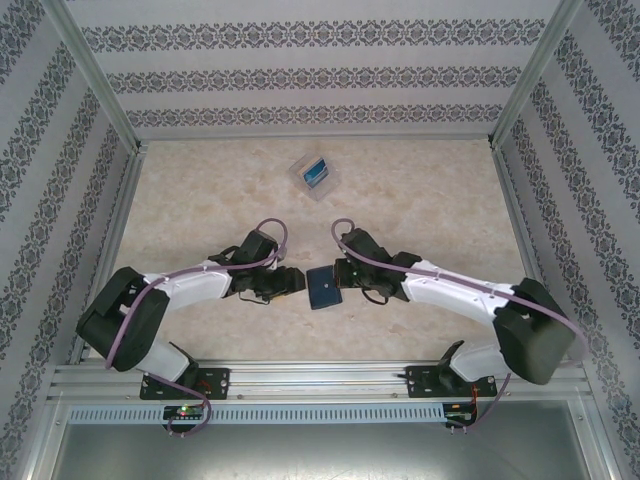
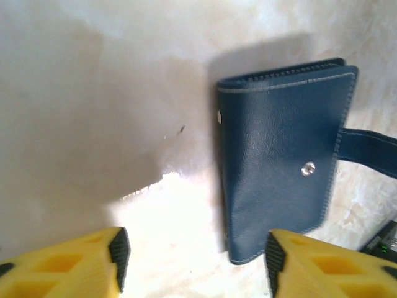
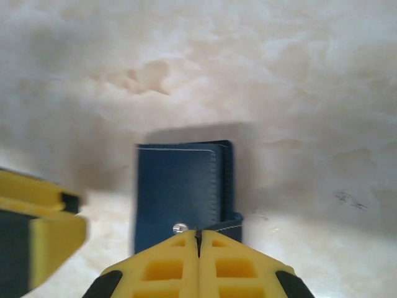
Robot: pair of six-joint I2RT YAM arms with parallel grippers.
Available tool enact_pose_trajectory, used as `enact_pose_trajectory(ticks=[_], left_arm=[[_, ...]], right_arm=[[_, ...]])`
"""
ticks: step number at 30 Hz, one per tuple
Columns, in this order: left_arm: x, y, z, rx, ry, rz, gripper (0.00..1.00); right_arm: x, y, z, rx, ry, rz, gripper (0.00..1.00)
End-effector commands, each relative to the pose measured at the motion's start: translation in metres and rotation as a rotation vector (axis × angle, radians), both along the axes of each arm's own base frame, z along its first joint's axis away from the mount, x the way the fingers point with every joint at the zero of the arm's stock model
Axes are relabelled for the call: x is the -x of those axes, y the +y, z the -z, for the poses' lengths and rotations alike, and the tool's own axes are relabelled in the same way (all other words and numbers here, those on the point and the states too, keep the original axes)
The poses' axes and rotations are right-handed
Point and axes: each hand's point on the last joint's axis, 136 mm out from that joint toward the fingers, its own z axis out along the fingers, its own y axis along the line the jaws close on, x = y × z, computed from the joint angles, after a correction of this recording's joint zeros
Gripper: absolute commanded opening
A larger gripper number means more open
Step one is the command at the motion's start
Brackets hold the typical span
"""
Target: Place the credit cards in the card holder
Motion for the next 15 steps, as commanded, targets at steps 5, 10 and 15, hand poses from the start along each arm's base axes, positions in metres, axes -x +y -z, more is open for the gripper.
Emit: enact_pose_trajectory(ticks=[5,10,15], left_arm=[[-0.017,-0.004,-0.028,0.036,-0.16,0.022,0.81],[-0.013,-0.008,-0.003,0.085,-0.108,-0.016,0.81],[-0.01,-0.011,-0.001,0.122,-0.096,-0.017,0.83]], right_arm=[[0.009,0.015,-0.037,-0.175,0.036,-0.023,0.0],[0.008,0.014,-0.033,-0.166,0.047,-0.015,0.0],[0.011,0.018,-0.034,-0.213,0.064,-0.021,0.0]])
